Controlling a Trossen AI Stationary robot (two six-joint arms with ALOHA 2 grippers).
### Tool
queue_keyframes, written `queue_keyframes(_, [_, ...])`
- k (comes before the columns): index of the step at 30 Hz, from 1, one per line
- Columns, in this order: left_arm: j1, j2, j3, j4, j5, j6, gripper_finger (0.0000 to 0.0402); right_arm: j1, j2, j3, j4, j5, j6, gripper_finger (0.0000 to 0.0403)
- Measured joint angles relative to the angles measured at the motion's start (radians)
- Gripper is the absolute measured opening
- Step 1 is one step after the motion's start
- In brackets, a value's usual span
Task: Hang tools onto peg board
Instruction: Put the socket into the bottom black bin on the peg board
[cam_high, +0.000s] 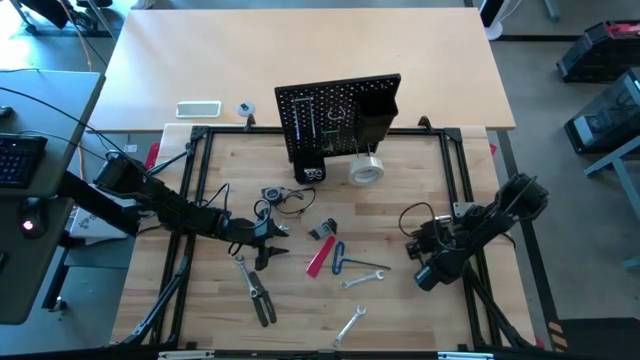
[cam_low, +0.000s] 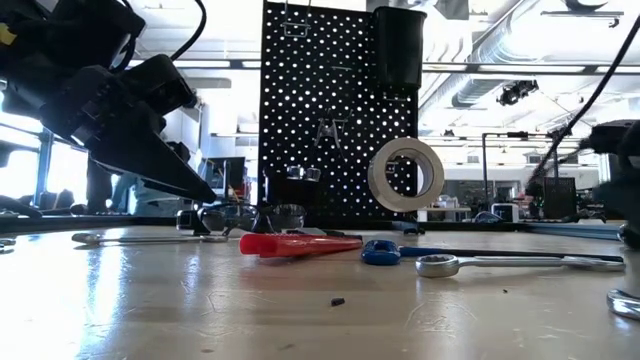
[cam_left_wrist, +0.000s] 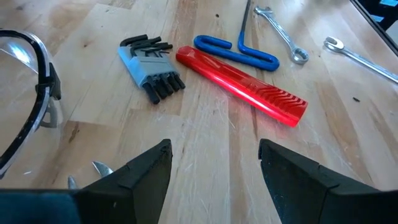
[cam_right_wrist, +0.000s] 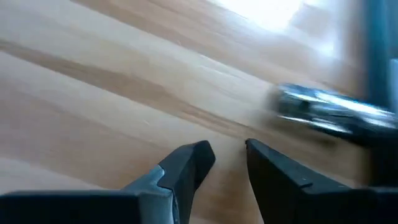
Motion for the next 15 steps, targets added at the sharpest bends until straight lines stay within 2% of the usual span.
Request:
queue_keyframes(4, [0.011,0.0,0.0,-0.001,0.0,-0.006,0.0231,0.0,-0.013,0.01,0.149,0.157,-0.09,0.0138])
queue_keyframes(6, [0.017,0.0,0.0,-0.006,0.0,-0.009,0.0231,0.0,-0.02,0.013,0.224,0.194,-0.172,0.0138])
queue_keyframes(10, [0.027,0.0,0.0,-0.011,0.002,-0.014,0.0231,-0.006,-0.023,0.056,0.179,0.168,-0.267,0.0138])
queue_keyframes(15, [0.04,0.0,0.0,-0.012,0.003,-0.008,0.0231,-0.033,-0.023,0.13,-0.051,0.088,-0.376,0.0138])
